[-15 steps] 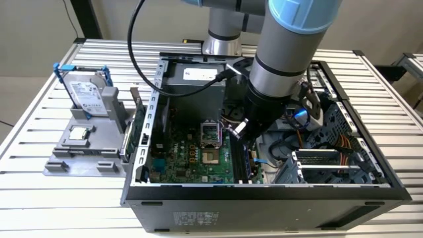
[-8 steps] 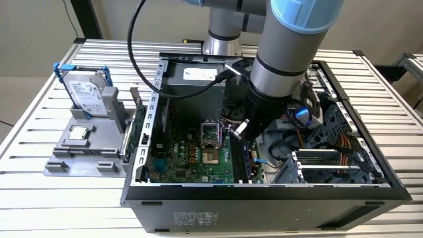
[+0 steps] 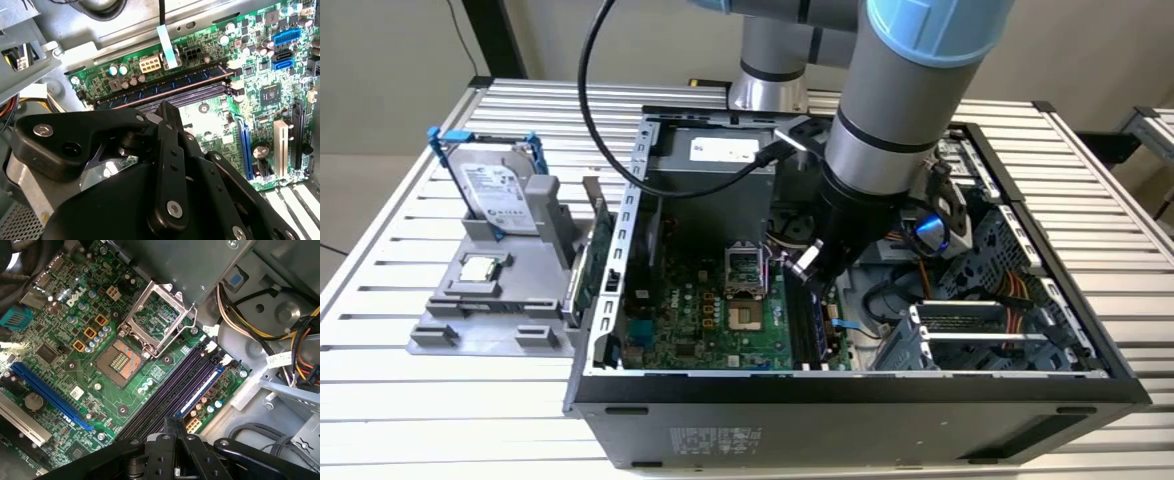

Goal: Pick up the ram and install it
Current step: 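Press down the ram until it locks into place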

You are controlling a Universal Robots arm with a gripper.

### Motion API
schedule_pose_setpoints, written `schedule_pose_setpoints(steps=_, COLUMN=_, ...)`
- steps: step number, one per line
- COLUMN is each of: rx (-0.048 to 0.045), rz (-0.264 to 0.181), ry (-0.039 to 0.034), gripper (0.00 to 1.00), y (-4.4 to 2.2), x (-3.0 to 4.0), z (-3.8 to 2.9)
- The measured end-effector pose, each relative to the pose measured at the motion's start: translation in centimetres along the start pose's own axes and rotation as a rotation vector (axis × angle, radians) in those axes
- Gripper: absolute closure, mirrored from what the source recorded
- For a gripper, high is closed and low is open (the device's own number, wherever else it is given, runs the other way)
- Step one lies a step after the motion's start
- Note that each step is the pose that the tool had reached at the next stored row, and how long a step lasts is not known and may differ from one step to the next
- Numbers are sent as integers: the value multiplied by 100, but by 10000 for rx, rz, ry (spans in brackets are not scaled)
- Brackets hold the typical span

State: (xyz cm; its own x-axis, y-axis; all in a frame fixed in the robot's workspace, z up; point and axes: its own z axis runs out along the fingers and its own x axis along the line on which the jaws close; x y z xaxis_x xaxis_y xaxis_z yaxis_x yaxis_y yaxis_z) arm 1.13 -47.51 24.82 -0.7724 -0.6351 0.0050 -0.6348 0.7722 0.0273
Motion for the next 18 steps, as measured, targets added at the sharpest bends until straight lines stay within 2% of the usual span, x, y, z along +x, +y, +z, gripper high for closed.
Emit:
schedule_pose_setpoints(steps=2, rx=-75, rz=-59, ry=-60, gripper=100, y=-3, x=-4, z=0)
schedule_pose_setpoints(steps=4, rx=-201, rz=-140, ry=-162, gripper=100, y=-7, x=-8, z=0)
schedule_pose_setpoints(steps=6, rx=-260, rz=-237, ry=-208, gripper=100, y=-14, x=-17, z=-1)
schedule_pose_setpoints(steps=18, rx=-275, rz=-1550, ry=-160, gripper=100, y=-44, x=-53, z=-1)
